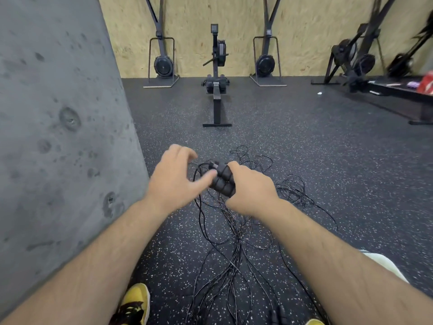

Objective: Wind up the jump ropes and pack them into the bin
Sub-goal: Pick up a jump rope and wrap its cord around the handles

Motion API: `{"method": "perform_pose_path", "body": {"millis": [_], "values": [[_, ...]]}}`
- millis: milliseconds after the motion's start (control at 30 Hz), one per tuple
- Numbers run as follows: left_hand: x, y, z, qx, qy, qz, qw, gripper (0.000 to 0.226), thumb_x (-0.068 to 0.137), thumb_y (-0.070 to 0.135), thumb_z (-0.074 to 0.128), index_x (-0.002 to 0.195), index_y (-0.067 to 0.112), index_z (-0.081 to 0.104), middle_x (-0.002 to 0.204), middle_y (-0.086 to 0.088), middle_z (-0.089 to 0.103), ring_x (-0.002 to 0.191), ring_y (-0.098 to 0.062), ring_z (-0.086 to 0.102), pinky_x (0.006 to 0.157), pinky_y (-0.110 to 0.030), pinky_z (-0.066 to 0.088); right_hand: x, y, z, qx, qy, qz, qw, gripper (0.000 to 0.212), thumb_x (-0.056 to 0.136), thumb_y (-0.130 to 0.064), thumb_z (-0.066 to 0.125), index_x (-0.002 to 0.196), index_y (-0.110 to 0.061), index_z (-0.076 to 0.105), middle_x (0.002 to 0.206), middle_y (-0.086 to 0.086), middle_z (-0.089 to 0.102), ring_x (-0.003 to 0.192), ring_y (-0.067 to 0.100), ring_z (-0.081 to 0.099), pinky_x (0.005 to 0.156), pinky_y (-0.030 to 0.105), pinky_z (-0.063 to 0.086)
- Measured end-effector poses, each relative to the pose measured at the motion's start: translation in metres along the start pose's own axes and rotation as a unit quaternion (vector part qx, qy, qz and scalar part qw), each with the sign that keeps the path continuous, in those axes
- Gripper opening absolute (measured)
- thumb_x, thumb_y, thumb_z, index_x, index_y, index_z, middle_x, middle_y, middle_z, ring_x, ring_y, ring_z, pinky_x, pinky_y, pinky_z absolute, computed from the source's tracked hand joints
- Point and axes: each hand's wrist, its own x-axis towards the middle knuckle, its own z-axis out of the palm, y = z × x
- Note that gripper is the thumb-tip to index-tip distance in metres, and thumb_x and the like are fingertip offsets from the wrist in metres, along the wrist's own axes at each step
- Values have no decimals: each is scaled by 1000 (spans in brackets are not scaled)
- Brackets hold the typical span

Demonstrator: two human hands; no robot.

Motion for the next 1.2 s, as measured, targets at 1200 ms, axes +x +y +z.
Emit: {"method": "perform_pose_path", "body": {"millis": [1200], "values": [[9,-4,-6,120,-90,181,972,82,83,91,28,154,59,3,101,7,41,88,-15,47,64,-35,51,-2,7,-18,265,79,-80,958,62,71,-19,78,125,-28,49,117,-10,43,101,2,55,90,26,46]]}}
